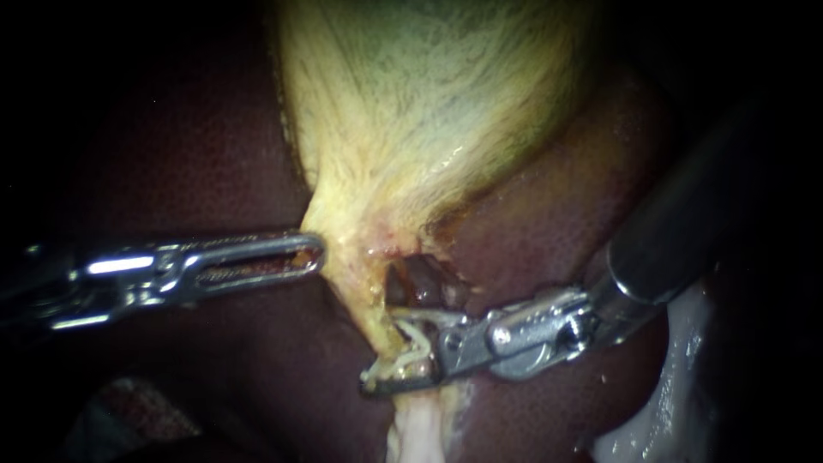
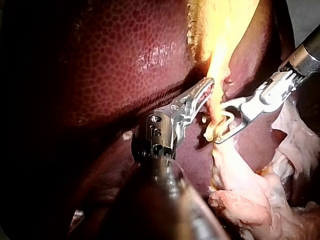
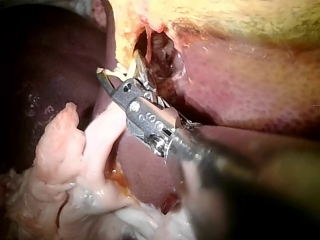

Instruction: Clipping second clip left tube

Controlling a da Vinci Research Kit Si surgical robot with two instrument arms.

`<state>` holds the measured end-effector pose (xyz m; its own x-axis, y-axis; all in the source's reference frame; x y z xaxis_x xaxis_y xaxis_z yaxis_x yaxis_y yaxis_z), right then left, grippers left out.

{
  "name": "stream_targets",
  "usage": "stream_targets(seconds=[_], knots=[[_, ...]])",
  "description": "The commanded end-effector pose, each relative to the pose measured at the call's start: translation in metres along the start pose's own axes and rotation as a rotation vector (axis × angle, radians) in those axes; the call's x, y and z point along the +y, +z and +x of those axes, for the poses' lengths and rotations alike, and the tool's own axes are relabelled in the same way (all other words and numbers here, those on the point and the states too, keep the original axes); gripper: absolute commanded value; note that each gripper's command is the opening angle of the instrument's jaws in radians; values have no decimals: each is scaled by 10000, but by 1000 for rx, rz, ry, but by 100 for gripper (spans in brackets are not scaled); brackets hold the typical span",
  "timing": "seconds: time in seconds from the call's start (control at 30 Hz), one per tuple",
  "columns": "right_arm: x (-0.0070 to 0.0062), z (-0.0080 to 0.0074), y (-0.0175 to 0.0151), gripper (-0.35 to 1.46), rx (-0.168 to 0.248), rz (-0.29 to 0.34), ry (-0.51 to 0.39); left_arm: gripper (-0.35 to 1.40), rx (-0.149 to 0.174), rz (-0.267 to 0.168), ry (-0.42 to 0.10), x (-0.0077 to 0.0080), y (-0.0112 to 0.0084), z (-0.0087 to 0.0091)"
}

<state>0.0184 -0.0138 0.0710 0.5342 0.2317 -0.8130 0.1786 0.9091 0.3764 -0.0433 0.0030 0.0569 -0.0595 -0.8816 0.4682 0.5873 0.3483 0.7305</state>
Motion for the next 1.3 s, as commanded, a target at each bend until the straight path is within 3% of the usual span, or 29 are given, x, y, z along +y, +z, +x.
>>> stream_targets(seconds=[0.03, 0.23, 0.5, 0.53, 0.63, 0.67, 0.77, 1.3], knots=[[1, 1, 2, 55, 3, 12, -3, -35, 0, 1, -1, 0, 1, 1], [3, 0, 9, 53, -2, 34, -25, -35, 0, 3, -2, -4, 2, 0], [5, -5, 6, 38, -43, 38, -19, -35, 0, 2, -2, -5, 2, 0], [4, -5, 5, 30, -46, 36, -13, -35, 0, 2, -2, -5, 2, 0], [2, -8, -1, -24, -68, 35, 69, -35, 0, 2, -2, -5, 3, 0], [2, -8, -3, -35, -77, 36, 75, -35, 0, 2, -2, -5, 3, 0], [5, -5, -9, -35, -99, 36, 86, -35, 0, 2, -2, -5, 3, 0], [4, -8, -9, -35, -106, 28, 119, -35, 1, 3, -2, -6, 8, 0]])
